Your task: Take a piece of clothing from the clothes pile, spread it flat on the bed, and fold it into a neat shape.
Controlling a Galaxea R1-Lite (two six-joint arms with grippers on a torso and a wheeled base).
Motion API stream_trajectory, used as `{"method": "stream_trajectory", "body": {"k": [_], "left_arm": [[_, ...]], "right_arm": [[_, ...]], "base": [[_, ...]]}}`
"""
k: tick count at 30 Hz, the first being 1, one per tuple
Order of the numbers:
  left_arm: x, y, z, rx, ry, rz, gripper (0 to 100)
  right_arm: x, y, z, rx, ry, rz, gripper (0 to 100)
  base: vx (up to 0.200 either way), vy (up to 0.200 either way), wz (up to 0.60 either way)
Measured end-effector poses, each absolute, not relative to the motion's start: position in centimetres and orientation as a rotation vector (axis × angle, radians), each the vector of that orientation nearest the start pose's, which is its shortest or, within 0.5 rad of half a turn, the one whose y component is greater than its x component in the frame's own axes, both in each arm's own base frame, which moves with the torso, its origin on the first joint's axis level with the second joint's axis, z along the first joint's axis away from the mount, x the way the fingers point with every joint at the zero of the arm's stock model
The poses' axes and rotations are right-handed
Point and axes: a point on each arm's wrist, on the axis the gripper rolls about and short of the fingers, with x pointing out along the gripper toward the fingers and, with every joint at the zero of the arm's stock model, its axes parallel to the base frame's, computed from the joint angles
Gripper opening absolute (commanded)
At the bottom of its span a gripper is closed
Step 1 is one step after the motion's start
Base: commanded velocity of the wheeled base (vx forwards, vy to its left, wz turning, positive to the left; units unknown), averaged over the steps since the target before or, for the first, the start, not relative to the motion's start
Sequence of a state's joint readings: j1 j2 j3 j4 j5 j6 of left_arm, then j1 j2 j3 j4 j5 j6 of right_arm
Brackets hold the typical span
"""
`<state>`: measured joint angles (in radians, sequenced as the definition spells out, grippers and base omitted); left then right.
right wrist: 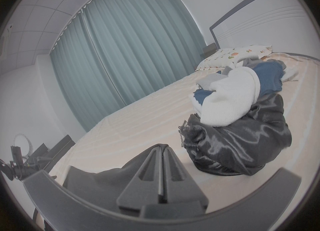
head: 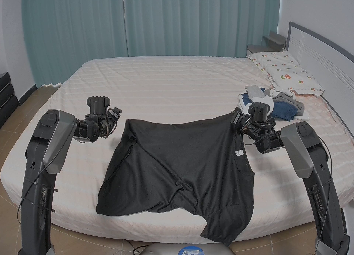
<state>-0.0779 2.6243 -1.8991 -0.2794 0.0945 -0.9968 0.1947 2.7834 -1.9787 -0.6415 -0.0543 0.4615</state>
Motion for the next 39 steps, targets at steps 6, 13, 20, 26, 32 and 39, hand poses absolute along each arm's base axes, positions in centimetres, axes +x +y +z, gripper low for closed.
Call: {"method": "stream_trajectory", "body": {"k": [6,13,20,26,32,39], "left_arm": [[53.6,-4.0,3.8,-0.941,0.41,0.243,100],[53.6,-4.0,2.9,-0.936,0.437,0.258,100],[52.5,-3.6,2.8,-0.933,0.508,0.276,100],[50.1,-3.3,3.3,-0.946,0.594,0.253,100],[45.8,-3.1,3.1,-0.961,0.692,0.229,100],[39.8,-3.1,2.6,-0.968,0.78,0.214,100]], "right_arm": [[55.0,10.4,-0.6,0.425,0.215,0.089,100],[54.8,9.8,-1.3,0.422,0.227,0.073,100],[52.5,8.6,-1.9,0.41,0.318,0.058,100],[49.1,7.7,-1.6,0.411,0.407,0.091,100],[45.5,6.7,-0.9,0.426,0.483,0.129,100],[41.4,5.8,-1.0,0.446,0.554,0.16,100]], "base": [[0.0,0.0,0.0],[0.0,0.0,0.0],[0.0,0.0,0.0],[0.0,0.0,0.0],[0.0,0.0,0.0],[0.0,0.0,0.0]]}}
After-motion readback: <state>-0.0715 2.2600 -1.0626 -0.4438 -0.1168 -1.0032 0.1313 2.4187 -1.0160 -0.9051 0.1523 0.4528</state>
